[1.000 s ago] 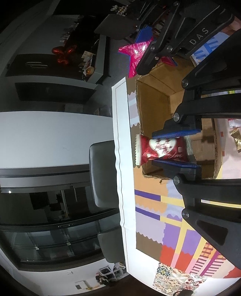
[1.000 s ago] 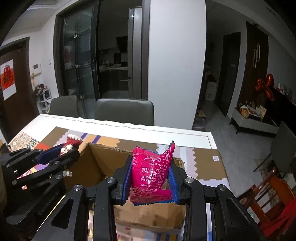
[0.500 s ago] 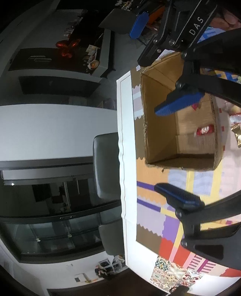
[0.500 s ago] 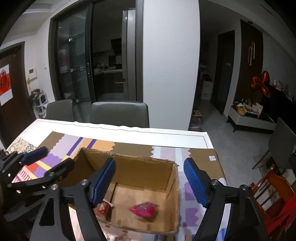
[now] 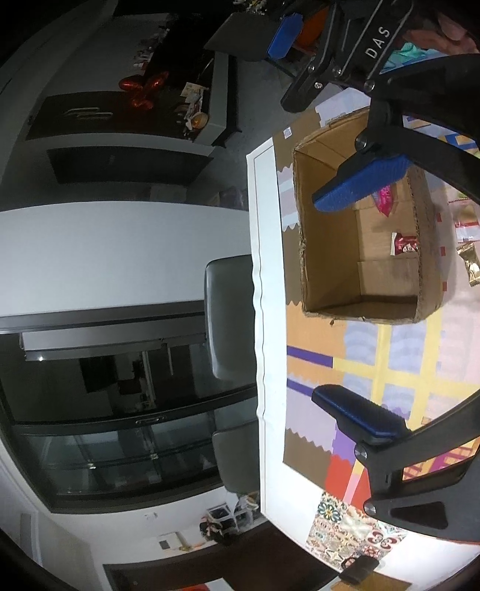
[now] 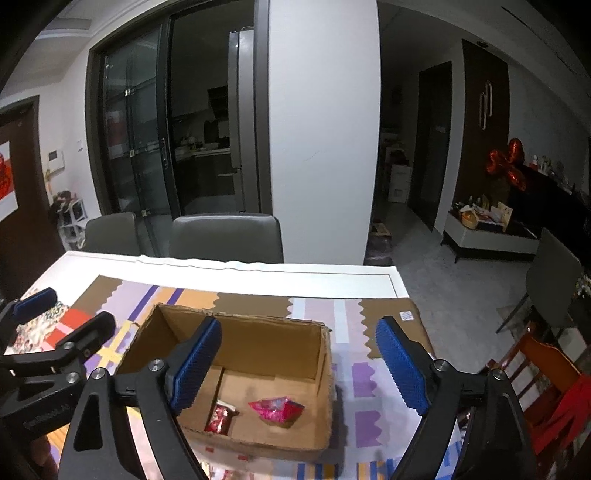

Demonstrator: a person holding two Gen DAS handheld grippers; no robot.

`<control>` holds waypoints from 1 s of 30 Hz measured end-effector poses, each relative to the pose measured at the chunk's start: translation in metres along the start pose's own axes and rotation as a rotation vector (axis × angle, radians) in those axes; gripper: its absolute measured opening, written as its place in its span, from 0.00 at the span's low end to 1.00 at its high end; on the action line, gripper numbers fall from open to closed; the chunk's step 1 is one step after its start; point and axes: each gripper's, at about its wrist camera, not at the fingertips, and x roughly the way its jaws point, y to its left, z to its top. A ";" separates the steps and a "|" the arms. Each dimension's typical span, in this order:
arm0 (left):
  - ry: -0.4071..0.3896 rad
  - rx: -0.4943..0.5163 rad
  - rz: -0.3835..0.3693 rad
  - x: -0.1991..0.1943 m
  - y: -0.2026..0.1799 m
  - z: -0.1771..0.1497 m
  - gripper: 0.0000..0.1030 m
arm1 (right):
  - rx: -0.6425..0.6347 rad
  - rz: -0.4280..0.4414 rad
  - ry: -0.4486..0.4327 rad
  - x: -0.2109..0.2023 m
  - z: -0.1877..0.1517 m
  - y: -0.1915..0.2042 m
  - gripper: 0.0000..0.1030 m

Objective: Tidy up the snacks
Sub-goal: 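Withdraw both open tools from the box back toward the remaining snacks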

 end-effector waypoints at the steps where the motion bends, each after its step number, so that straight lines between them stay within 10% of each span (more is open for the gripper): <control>1: -0.001 0.000 -0.002 -0.003 0.000 -0.001 0.95 | 0.003 -0.006 0.001 -0.002 0.000 -0.001 0.84; 30: -0.032 -0.013 0.048 -0.077 0.003 -0.035 0.95 | 0.025 0.002 -0.045 -0.076 -0.029 -0.010 0.84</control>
